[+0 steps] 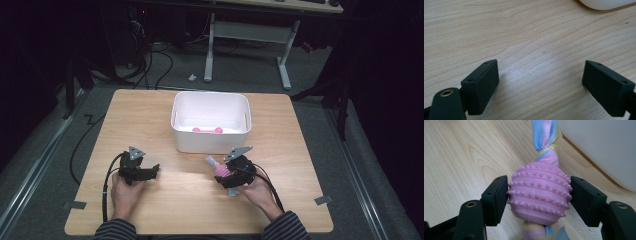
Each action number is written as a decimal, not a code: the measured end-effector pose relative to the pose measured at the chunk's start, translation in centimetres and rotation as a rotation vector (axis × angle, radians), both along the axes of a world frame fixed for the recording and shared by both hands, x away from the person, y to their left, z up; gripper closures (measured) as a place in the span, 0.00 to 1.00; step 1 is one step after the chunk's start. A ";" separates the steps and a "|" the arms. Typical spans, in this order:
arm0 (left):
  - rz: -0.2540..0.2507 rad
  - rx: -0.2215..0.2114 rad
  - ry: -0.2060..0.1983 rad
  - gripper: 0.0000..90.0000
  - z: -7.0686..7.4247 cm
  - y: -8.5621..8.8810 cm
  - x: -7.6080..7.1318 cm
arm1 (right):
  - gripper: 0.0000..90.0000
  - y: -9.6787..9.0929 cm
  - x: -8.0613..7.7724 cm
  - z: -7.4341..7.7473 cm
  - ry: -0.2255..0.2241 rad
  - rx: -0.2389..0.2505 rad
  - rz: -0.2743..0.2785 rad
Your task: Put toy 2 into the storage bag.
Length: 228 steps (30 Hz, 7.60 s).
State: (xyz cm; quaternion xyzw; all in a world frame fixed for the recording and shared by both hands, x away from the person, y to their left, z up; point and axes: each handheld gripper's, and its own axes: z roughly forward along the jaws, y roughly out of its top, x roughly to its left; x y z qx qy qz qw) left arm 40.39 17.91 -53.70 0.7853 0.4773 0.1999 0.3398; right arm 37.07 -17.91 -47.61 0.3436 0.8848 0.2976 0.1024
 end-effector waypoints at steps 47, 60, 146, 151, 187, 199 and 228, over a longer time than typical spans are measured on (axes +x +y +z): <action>-0.004 0.002 0.002 0.14 0.0 0.0 0.0 | 0.38 -7.0 0.8 9.8 -0.128 0.130 -0.063; -0.006 0.002 0.001 0.15 0.0 0.0 0.0 | 0.38 -6.9 2.7 12.2 -0.156 0.153 -0.077; -0.004 -0.005 -0.001 0.16 0.0 0.0 0.0 | 0.35 1.9 12.2 9.8 -0.036 -0.007 0.009; -0.004 -0.003 -0.001 0.16 0.0 0.0 0.0 | 0.35 1.4 12.0 10.2 -0.042 0.017 -0.004; -0.005 -0.003 -0.001 0.16 0.0 0.0 0.0 | 0.44 -9.0 4.6 10.8 -0.181 0.144 -0.199; -0.004 -0.002 -0.001 0.16 0.0 0.0 0.0 | 0.45 -10.6 3.2 9.9 -0.171 0.149 -0.235; -0.002 0.000 0.000 0.16 0.0 -0.1 0.0 | 0.45 -14.3 0.1 3.5 -0.122 0.164 -0.356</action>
